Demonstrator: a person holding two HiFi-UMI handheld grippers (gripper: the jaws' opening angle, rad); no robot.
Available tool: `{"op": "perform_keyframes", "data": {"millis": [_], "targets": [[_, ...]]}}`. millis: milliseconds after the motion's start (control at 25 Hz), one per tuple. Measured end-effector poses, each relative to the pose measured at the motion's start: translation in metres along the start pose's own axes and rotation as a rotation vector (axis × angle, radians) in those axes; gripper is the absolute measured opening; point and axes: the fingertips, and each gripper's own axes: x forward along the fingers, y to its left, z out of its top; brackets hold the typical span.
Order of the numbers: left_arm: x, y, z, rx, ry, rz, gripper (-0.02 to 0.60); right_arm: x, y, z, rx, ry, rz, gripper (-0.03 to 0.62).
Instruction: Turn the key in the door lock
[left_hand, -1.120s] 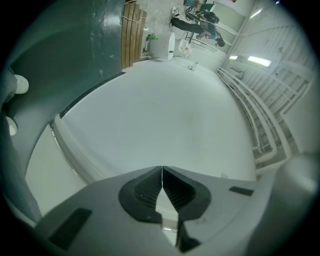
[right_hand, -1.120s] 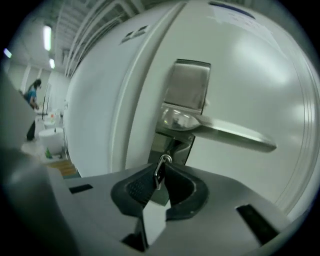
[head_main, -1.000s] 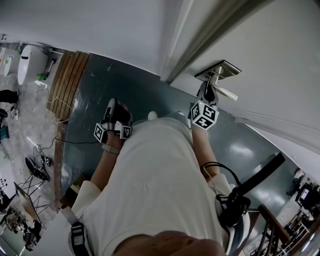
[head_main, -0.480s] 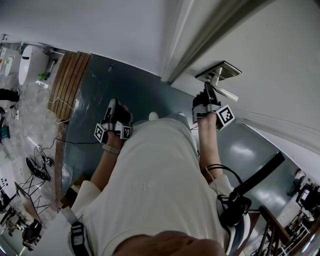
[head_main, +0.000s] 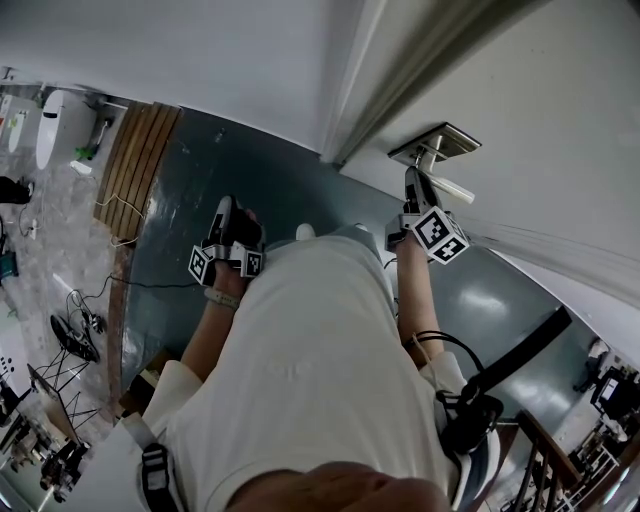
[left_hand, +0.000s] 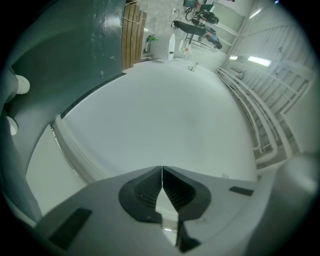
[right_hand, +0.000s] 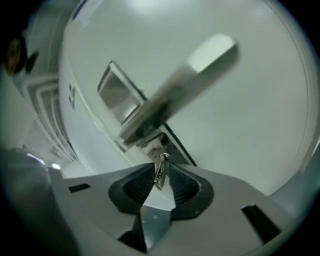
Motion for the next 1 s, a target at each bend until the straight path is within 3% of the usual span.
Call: {"op": "perform_keyframes", "data": {"millis": [80, 200, 400, 480, 800, 880, 1000], "targets": [[0.0, 0.001, 0.0, -0.004, -0.003, -0.002, 0.008, -0.003, 0.001, 0.0, -0.182, 0.026, -0.117, 0.083], [0.0, 0.003, -0.001, -0.014, -0.008, -0.004, 0.008, -0.001, -0.003, -0.007, -0.311, 0.083, -0.249, 0.083], [0.0, 0.012, -0.002, -0.035, -0.019, -0.004, 0.008, 0.007, -0.01, -0.008, -0.243, 0.084, -0.279, 0.054], [-0.001, 0.015, -0.002, -0.045, -0.025, -0.006, 0.008, 0.009, -0.013, -0.007, -0.112, 0.072, -0.229, 0.051], [-0.006, 0.02, -0.002, -0.04, -0.017, -0.001, 0.008, 0.009, -0.026, -0.01, 0.77, -0.072, 0.104, 0.049], [-0.006, 0.024, -0.004, -0.036, -0.016, 0.004, 0.008, 0.011, -0.033, -0.01, 0.881, -0.096, 0.153, 0.052], [-0.004, 0.025, -0.005, -0.033, -0.014, 0.01, 0.008, 0.015, -0.035, -0.009, 0.875, -0.093, 0.169, 0.052]]}}
